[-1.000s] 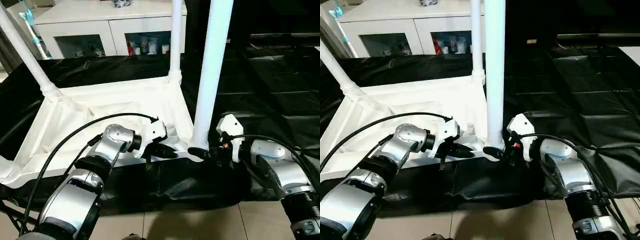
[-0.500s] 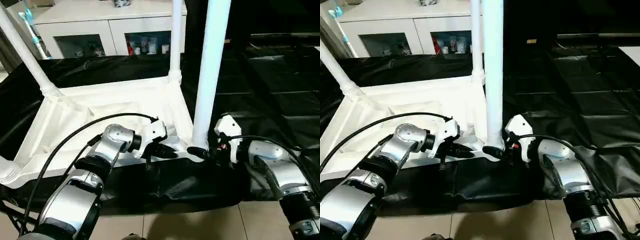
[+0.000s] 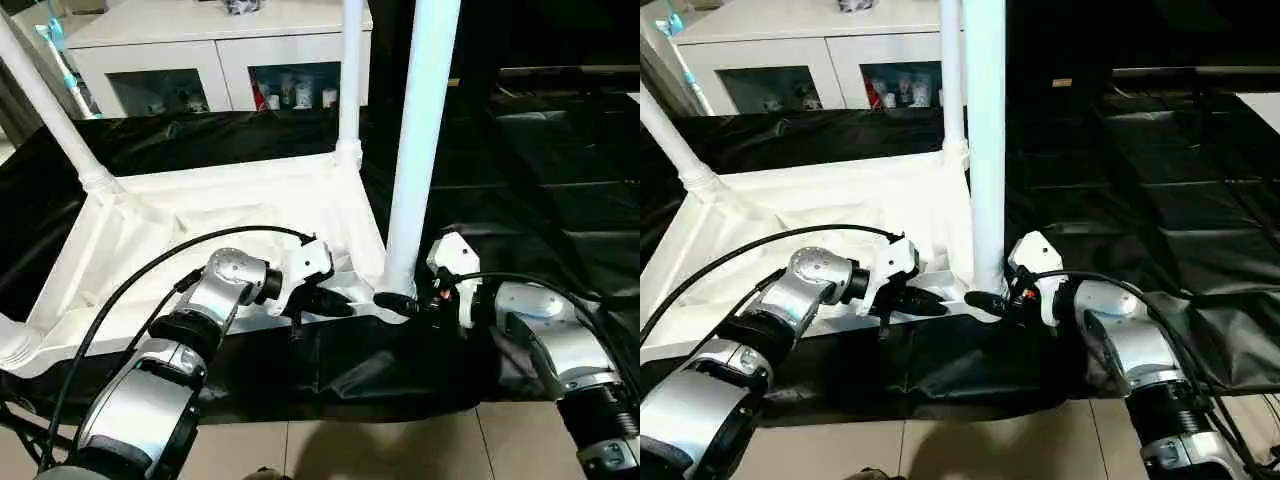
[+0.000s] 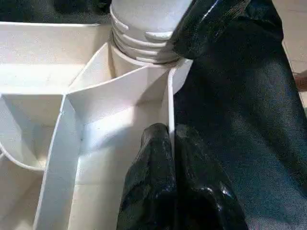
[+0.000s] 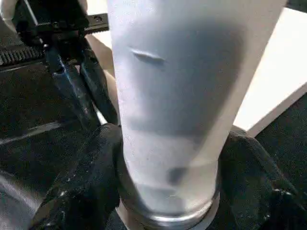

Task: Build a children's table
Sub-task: Rotate leg to tighten

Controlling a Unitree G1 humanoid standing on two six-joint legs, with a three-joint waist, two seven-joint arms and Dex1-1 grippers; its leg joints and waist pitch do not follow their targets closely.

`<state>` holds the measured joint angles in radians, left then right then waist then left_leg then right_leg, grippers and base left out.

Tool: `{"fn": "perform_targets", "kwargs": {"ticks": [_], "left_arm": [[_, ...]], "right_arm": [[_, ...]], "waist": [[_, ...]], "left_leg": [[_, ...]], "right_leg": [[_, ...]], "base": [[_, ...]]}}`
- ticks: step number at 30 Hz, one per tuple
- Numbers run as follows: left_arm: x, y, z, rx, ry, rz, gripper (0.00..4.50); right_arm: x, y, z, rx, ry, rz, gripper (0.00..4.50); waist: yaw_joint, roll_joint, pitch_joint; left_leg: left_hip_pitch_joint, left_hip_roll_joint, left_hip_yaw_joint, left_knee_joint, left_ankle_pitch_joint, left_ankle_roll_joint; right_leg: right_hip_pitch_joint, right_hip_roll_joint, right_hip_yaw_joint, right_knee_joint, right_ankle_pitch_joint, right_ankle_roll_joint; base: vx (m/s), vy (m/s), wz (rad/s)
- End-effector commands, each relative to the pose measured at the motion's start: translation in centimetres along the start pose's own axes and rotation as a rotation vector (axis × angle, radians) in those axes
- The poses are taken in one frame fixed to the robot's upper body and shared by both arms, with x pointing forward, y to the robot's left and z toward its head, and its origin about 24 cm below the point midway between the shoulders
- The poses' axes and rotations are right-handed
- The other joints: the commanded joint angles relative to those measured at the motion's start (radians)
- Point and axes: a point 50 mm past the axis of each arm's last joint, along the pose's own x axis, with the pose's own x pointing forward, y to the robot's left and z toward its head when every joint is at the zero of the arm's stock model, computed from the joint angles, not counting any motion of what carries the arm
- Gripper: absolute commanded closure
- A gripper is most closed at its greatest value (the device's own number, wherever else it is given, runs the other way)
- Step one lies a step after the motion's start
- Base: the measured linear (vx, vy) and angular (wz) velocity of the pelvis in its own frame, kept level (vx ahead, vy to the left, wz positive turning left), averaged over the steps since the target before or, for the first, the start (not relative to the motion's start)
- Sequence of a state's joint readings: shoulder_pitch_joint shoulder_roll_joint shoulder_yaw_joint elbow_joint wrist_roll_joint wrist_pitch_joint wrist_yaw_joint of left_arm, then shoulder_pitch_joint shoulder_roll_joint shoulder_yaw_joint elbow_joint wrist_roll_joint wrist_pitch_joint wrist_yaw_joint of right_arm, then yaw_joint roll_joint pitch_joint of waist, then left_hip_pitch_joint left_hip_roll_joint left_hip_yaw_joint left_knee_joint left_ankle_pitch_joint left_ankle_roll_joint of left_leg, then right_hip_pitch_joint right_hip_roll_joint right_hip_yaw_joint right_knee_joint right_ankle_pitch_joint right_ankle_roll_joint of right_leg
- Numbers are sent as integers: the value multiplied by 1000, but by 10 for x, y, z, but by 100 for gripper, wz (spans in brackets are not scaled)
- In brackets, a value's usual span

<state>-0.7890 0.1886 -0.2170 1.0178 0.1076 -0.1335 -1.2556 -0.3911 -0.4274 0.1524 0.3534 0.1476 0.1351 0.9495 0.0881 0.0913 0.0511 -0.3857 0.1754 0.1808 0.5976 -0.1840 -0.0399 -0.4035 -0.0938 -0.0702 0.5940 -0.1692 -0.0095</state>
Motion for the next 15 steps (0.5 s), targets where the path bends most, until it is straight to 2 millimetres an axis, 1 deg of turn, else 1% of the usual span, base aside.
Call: {"fn": "perform_targets", "kwargs": {"ticks": [1, 2, 3, 4, 5, 6, 7, 8, 9, 10, 11, 12, 13, 14, 15], "left_arm": [[6, -1, 3, 3, -21, 7, 450], [6, 0, 4, 0, -24, 24, 450], [6, 0, 4, 0, -24, 28, 450], [9, 3, 6, -18, -33, 77, 450], [11, 4, 6, -26, -34, 91, 450], [13, 7, 8, -31, -26, 135, 450], [15, 9, 9, -32, -20, 165, 450], [18, 12, 11, -45, -13, 216, 450], [18, 12, 11, -45, -13, 216, 450], [21, 15, 13, -59, -8, 262, 450], [22, 17, 14, -68, -4, 295, 450], [25, 20, 17, -81, 1, 341, 450], [27, 23, 20, -98, 1, 394, 450], [29, 25, 22, -115, 1, 430, 450], [32, 27, 27, -131, 3, 474, 450]], "right_arm": [[-1, -13, -11, 43, 55, -164, 185], [0, -14, -12, 50, 58, -181, 185], [0, -14, -12, 51, 58, -184, 185], [5, -15, -14, 65, 73, -233, 185], [8, -15, -16, 72, 79, -249, 185], [13, -15, -17, 85, 87, -286, 185], [16, -14, -18, 94, 92, -309, 185], [24, -12, -19, 117, 90, -337, 186], [24, -12, -19, 117, 90, -337, 186], [30, -11, -18, 127, 89, -369, 186], [34, -11, -18, 133, 89, -392, 186], [41, -10, -17, 158, 93, -429, 186], [48, -11, -16, 178, 101, -482, 186], [54, -11, -15, 197, 109, -521, 186], [62, -11, -13, 215, 121, -568, 186]], "waist": [[-1, -23, -69], [-6, -23, -68], [-8, -23, -67], [-11, -23, -67], [-13, -22, -66], [-19, -25, -65], [-23, -23, -63], [-25, -24, -64], [-29, -23, -63], [-32, -28, -64], [-32, -25, -64], [-34, -27, -63], [-37, -24, -64], [-38, -24, -63], [-42, -20, -62]], "left_leg": [[11, 50, -16, -69, -192, 101], [9, 49, -18, -71, -199, 93], [10, 48, -18, -72, -208, 87], [13, 47, -17, -72, -220, 82], [14, 46, -17, -72, -225, 78], [11, 45, -18, -75, -225, 71], [16, 44, -17, -74, -244, 64], [17, 43, -18, -74, -249, 62], [16, 43, -20, -76, -251, 56], [15, 42, -19, -75, -250, 57], [17, 43, -19, -76, -248, 56], [16, 41, -19, -77, -253, 55], [20, 41, -20, -77, -255, 45], [20, 41, -20, -77, -259, 41], [18, 37, -21, -77, -266, 38]], "right_leg": [[51, -61, 35, -75, -259, -226], [52, -61, 35, -76, -268, -224], [52, -61, 34, -79, -287, -217], [49, -61, 35, -81, -305, -214], [48, -60, 34, -82, -315, -213], [51, -58, 33, -82, -323, -207], [46, -59, 34, -87, -347, -203], [46, -59, 35, -88, -357, -199], [47, -59, 34, -89, -368, -195], [48, -59, 34, -90, -368, -191], [44, -59, 36, -89, -366, -191], [46, -58, 34, -92, -373, -188], [42, -59, 35, -90, -377, -192], [41, -58, 35, -90, -380, -193], [41, -60, 34, -92, -390, -191]], "base": [[0, 0, 0], [0, 0, 0], [0, 0, 0], [0, 0, 0], [0, 0, 0], [0, 0, 0], [0, 0, 0], [0, 0, 0], [0, 0, 0], [0, 0, 0], [0, 0, 0], [0, 0, 0], [0, 0, 0], [0, 0, 0], [0, 0, 0]]}}
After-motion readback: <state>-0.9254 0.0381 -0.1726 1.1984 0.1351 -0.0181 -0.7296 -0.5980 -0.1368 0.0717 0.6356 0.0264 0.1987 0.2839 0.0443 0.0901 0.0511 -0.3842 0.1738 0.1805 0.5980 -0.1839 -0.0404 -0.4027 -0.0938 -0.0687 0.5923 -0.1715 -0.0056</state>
